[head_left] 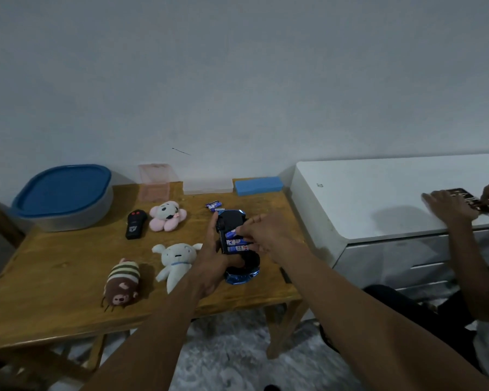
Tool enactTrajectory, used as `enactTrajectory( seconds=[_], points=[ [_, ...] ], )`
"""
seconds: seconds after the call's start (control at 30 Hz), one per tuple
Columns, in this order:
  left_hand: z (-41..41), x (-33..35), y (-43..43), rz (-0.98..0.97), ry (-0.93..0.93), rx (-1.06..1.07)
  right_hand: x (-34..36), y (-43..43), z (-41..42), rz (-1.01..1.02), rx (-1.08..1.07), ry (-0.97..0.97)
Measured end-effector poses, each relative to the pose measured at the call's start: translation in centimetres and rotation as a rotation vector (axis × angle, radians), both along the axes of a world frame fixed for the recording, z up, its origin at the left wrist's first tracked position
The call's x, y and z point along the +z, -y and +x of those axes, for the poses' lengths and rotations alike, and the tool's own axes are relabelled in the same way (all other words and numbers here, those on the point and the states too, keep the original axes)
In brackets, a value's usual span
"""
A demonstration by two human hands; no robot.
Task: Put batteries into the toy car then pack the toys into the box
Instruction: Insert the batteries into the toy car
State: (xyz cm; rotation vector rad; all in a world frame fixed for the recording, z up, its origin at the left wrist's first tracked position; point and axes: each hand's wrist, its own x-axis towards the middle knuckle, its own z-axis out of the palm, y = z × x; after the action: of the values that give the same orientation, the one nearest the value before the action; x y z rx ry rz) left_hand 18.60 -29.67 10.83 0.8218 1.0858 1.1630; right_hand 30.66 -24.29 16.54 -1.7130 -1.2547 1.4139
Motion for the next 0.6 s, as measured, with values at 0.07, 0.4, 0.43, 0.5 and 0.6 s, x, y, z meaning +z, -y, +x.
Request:
enactTrajectory(
  seconds=[0.07,0.4,0.43,0.5,0.6],
  points=[
    [0.3,0.0,-0.3,-0.003,0.008,-0.004,-0.1,0.1,0.0,0.057,-0.001,-0.027],
    [1.5,-0.7,-2.6,-0.072,0.028,-0.032,0.4,-2.1,3.8,-0.004,-0.112,-0.510],
    [1.7,-0.9,-2.8,-0.076,0.020,-0.042,0.3,-2.5,4.1,-0.018,-0.070,-0.473],
    [2.3,-1.0,-3.2,-0.090,0.006,-0.063,-0.2,-3.4,4.7,0.020,0.081,-0.278],
    [2.8,-1.1,-3.7,-0.103,-0.011,-0.096,-1.3,-4.3,5.6,0.334,0.420,0.172]
  ],
)
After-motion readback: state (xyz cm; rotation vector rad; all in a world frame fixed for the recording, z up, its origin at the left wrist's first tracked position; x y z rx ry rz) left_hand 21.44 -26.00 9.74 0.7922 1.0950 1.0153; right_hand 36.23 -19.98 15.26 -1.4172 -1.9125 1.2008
